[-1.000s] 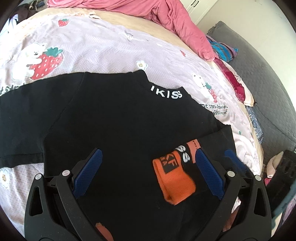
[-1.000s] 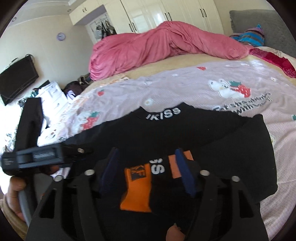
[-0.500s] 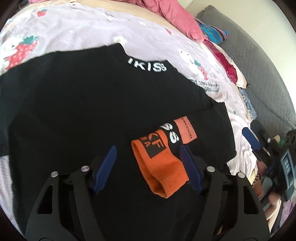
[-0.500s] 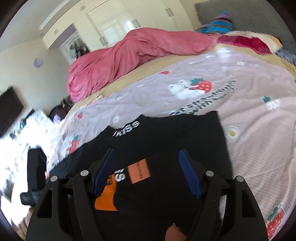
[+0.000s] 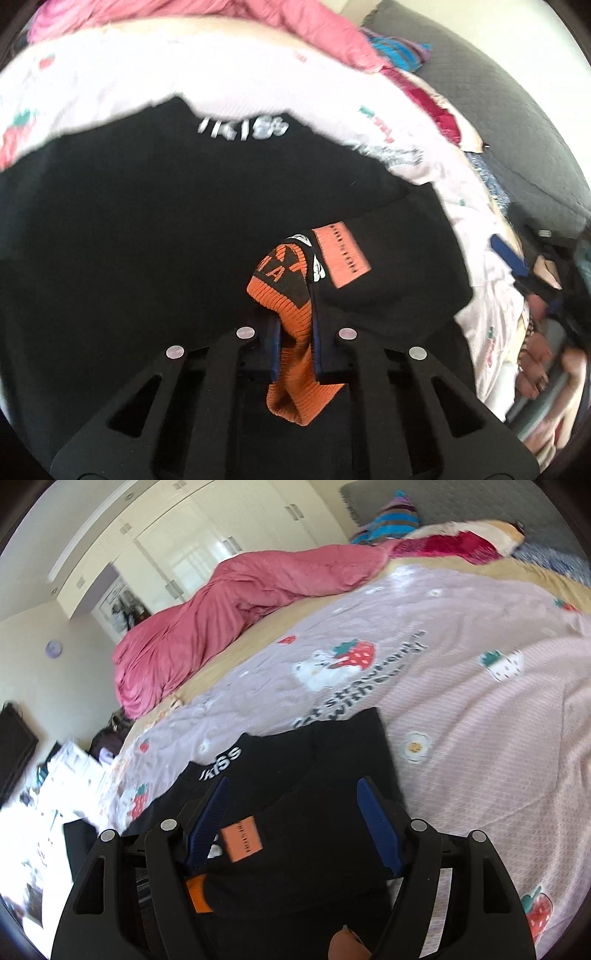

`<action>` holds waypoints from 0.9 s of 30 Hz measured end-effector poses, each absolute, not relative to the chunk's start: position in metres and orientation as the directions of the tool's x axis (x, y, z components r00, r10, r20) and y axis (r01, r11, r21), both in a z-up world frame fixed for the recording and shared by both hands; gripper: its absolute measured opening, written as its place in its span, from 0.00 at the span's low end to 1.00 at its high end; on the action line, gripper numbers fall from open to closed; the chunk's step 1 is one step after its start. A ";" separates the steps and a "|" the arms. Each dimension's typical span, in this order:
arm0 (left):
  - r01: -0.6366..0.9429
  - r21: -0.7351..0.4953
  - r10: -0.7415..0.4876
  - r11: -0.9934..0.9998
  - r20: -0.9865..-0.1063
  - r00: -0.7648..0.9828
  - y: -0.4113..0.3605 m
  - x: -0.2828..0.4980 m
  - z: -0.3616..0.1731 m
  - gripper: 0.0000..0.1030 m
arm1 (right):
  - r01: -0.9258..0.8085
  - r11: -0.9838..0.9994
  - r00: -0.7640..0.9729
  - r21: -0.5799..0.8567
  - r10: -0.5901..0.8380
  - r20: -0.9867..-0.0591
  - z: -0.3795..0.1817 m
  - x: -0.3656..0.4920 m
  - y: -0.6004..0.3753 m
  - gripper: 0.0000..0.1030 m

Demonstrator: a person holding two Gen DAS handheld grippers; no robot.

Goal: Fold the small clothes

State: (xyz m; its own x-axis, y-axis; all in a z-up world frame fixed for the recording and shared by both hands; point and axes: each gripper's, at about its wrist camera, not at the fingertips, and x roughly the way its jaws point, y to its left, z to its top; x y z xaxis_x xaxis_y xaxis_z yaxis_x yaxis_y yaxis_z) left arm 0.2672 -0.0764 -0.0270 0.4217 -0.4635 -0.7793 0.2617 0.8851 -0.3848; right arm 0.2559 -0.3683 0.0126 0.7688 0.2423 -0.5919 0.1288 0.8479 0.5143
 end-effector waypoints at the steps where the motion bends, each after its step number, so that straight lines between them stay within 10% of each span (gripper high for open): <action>1: 0.274 -0.382 -0.468 0.883 -0.768 0.438 -0.073 0.265 -0.018 0.05 | 0.145 0.836 0.769 0.529 0.241 -0.592 0.011 0.256 -0.374 0.68; 27: 0.134 -0.401 -0.407 0.906 -0.742 0.533 0.014 0.247 0.011 0.05 | 0.145 0.910 0.742 0.389 0.160 -0.651 0.005 0.263 -0.353 0.69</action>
State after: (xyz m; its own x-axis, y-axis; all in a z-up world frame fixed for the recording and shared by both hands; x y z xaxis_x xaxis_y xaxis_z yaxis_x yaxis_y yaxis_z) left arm 0.2468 0.0141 0.0108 0.5334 -0.4070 -0.7415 0.1342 0.9063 -0.4008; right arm 0.2633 -0.3529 0.0047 0.7423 0.1603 -0.6506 0.1446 0.9097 0.3892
